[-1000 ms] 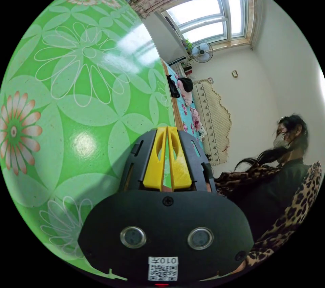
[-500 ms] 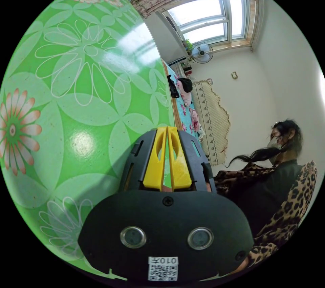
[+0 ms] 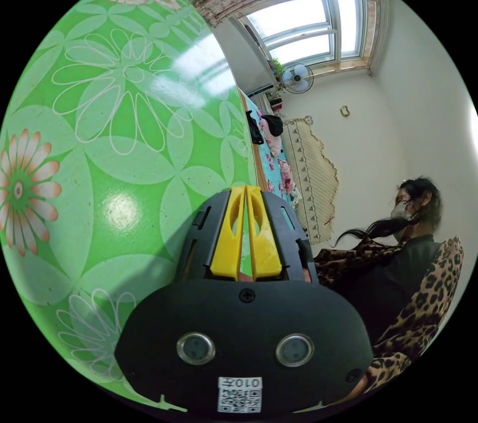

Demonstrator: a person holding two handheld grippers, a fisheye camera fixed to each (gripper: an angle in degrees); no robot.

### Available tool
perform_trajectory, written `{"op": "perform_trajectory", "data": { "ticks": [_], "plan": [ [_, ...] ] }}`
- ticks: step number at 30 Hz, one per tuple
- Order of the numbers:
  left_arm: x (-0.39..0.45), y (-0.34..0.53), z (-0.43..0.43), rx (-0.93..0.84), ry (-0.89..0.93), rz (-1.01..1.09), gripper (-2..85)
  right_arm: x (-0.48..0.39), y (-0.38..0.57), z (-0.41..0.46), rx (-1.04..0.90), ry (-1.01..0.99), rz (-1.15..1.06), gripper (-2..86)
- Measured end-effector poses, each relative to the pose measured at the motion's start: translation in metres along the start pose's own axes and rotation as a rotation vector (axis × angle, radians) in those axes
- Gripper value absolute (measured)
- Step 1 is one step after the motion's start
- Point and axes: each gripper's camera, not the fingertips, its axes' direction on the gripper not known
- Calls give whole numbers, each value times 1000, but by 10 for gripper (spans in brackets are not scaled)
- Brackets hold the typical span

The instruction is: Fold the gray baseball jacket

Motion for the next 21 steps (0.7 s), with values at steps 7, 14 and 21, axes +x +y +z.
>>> {"op": "perform_trajectory", "data": {
  "ticks": [7,14,21],
  "plan": [
    [-3,6,5,6,-1,-4,-2,-30,-11,-4,21,130,-48,163],
    [-6,11,10,7,1,-5,-1,11,54,55,-337,69,55,219],
    [-10,16,16,4,6,-6,-1,10,47,104,-204,-152,3,207]
  ]
}}
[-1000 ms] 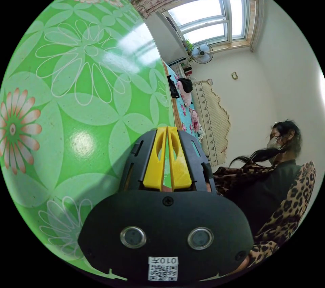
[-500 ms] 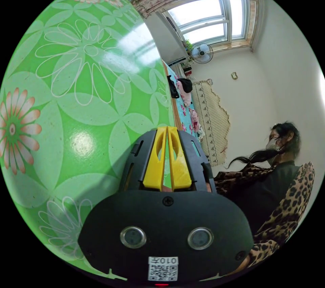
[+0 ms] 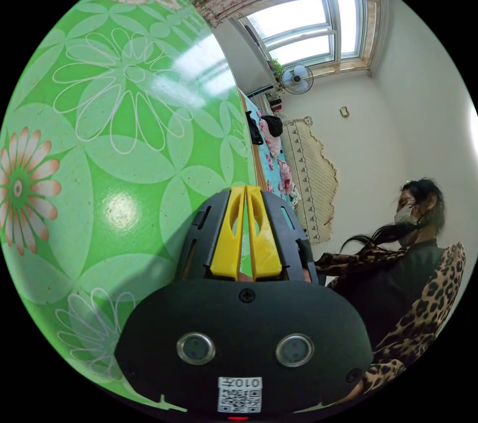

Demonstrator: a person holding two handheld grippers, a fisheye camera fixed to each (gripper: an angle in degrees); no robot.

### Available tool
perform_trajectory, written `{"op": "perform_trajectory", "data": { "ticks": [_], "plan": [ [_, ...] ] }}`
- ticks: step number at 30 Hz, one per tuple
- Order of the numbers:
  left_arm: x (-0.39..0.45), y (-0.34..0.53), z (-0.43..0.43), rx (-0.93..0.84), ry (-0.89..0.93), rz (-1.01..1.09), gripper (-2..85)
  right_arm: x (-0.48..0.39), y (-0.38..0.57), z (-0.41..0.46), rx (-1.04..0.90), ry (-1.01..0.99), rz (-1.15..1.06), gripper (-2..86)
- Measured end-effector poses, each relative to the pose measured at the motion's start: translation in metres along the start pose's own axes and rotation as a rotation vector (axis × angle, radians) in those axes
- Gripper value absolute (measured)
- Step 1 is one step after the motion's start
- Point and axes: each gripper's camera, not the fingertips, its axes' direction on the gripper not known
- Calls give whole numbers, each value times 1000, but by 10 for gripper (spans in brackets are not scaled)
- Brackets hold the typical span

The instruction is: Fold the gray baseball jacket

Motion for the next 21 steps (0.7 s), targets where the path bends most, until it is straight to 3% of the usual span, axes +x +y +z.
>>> {"op": "perform_trajectory", "data": {
  "ticks": [2,7,12,16,21],
  "plan": [
    [-2,1,1,-2,11,-3,-1,-4,-12,7,-25,-217,-8,197],
    [-7,5,5,5,23,-15,-1,-28,-36,17,-76,45,-5,203],
    [-8,8,10,6,10,-11,-1,-28,-54,32,-48,-85,-8,197],
    [-11,10,15,9,21,-19,-1,-44,-72,48,-37,11,-22,181],
    [-15,10,21,9,32,-24,-1,-36,-76,50,-46,-103,15,175]
  ]
}}
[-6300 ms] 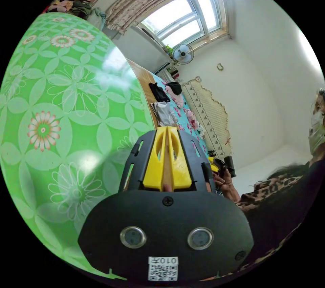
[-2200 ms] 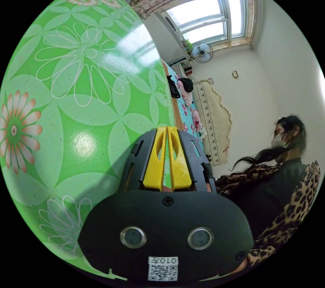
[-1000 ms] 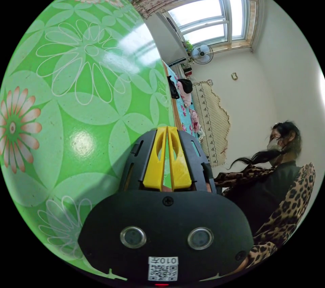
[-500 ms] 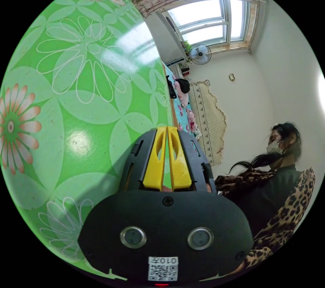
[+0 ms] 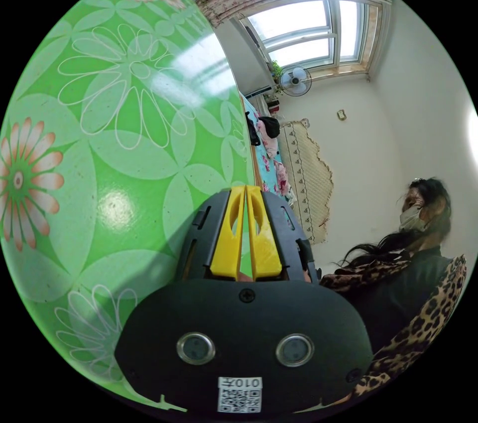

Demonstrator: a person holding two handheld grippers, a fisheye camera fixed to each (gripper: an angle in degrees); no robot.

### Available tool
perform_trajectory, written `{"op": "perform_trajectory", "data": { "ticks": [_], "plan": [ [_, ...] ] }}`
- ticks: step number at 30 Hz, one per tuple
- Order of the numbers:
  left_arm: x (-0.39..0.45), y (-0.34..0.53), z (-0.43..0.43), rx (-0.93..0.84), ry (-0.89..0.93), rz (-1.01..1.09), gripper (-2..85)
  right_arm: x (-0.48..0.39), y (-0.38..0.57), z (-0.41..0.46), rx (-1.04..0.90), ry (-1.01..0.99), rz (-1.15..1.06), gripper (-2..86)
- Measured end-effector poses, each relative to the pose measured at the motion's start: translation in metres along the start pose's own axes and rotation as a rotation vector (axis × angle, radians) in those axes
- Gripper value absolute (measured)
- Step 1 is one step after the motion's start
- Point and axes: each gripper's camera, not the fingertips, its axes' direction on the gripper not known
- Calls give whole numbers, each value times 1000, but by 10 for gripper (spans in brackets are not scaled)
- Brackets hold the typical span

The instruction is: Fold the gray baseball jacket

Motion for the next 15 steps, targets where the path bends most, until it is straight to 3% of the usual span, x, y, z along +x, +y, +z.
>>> {"op": "perform_trajectory", "data": {
  "ticks": [2,7,15],
  "plan": [
    [-2,0,2,-1,8,-3,-1,-7,-9,15,-28,-27,-9,176],
    [-3,-2,10,1,0,-3,-1,-38,-36,45,-105,188,-18,154],
    [-4,-9,23,4,2,-7,0,-41,-45,47,-141,53,-7,156]
  ]
}}
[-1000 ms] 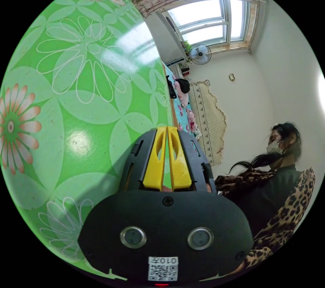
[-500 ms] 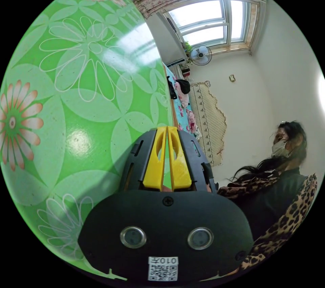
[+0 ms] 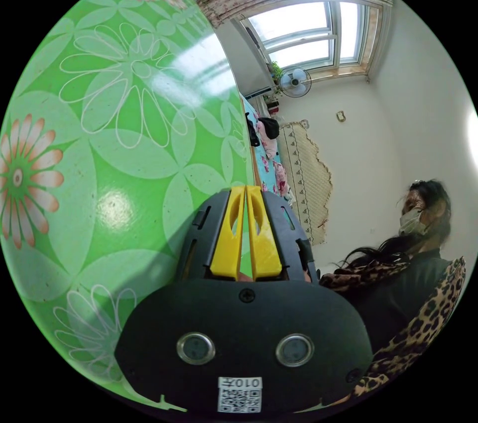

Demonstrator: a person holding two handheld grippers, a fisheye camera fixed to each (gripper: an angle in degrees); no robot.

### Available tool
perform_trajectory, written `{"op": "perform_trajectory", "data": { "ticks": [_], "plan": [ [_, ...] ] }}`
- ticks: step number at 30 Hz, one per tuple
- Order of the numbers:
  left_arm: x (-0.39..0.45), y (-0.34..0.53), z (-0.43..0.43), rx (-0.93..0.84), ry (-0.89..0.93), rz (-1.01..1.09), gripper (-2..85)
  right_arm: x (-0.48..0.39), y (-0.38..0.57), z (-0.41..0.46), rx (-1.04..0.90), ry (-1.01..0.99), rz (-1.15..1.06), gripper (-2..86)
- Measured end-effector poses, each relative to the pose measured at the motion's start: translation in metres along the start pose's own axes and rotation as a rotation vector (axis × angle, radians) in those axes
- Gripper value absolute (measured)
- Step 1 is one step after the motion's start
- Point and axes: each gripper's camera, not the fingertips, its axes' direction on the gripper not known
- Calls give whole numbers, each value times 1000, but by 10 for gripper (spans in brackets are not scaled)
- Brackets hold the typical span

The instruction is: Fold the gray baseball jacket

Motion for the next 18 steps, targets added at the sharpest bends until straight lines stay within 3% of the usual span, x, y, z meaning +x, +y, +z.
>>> {"op": "perform_trajectory", "data": {
  "ticks": [8,12,18],
  "plan": [
    [0,-11,12,21,4,-20,0,-24,-18,25,40,-38,46,95],
    [8,-17,20,45,-49,-76,3,-88,-14,20,-41,5,-137,63],
    [79,-45,139,-247,23,3,35,-175,-4,7,-94,38,-278,50]
  ]
}}
